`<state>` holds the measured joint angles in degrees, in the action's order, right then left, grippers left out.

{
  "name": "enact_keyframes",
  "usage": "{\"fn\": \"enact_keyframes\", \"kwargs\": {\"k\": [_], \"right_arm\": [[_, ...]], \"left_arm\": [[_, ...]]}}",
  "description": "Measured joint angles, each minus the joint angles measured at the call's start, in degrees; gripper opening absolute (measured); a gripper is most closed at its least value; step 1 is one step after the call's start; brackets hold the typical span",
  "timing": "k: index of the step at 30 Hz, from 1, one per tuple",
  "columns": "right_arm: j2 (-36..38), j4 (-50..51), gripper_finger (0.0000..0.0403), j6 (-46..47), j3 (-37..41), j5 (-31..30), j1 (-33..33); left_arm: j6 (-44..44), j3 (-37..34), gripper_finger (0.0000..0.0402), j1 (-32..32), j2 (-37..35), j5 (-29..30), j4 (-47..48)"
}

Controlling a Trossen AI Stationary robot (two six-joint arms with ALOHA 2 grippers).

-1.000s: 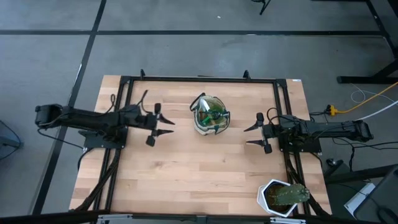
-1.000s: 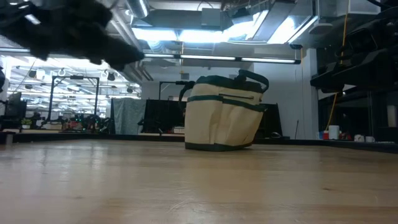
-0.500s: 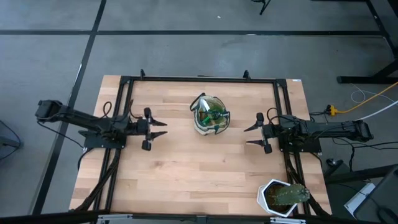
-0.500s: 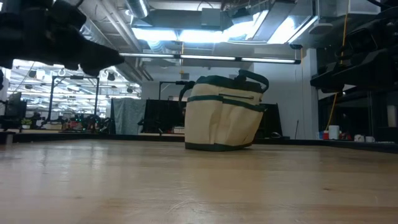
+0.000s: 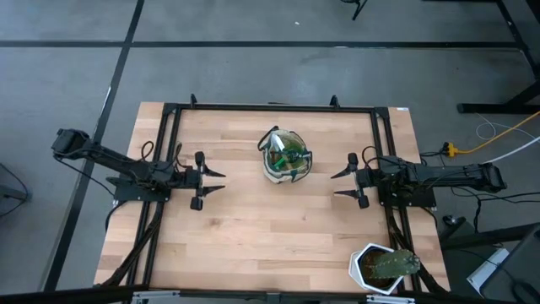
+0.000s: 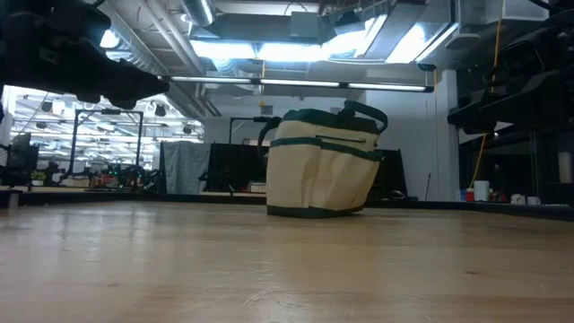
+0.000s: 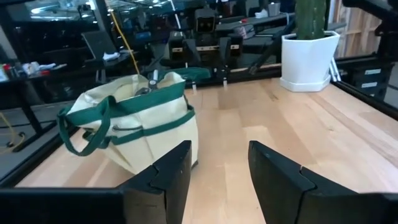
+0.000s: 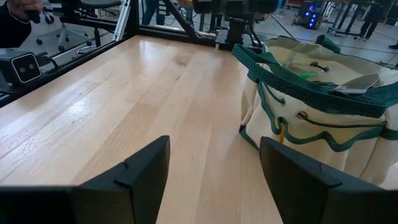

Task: Pick & Place Garden tools in Gardening bag
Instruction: Return to Home Position

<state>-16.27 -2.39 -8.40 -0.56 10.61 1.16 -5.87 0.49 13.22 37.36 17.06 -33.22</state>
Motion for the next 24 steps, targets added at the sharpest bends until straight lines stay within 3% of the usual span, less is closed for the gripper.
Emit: {"fn": "enact_keyframes", "kwargs": {"k": [4,12,24], "right_arm": [[0.0,0.0,0.0250,0.0,0.0,0.0,0.0],[0.0,0.0,0.0250,0.0,0.0,0.0,0.0],[0.0,0.0,0.0250,0.0,0.0,0.0,0.0]], "left_arm": [[1.9,0.0,0.0157,-2.8,-0.5,-2.5,0.1],[1.9,0.0,0.0154,-12.8,-1.6,-19.6,1.3],[4.7,0.0,0.0153,-13.3,-1.6,-18.5,1.8]]}}
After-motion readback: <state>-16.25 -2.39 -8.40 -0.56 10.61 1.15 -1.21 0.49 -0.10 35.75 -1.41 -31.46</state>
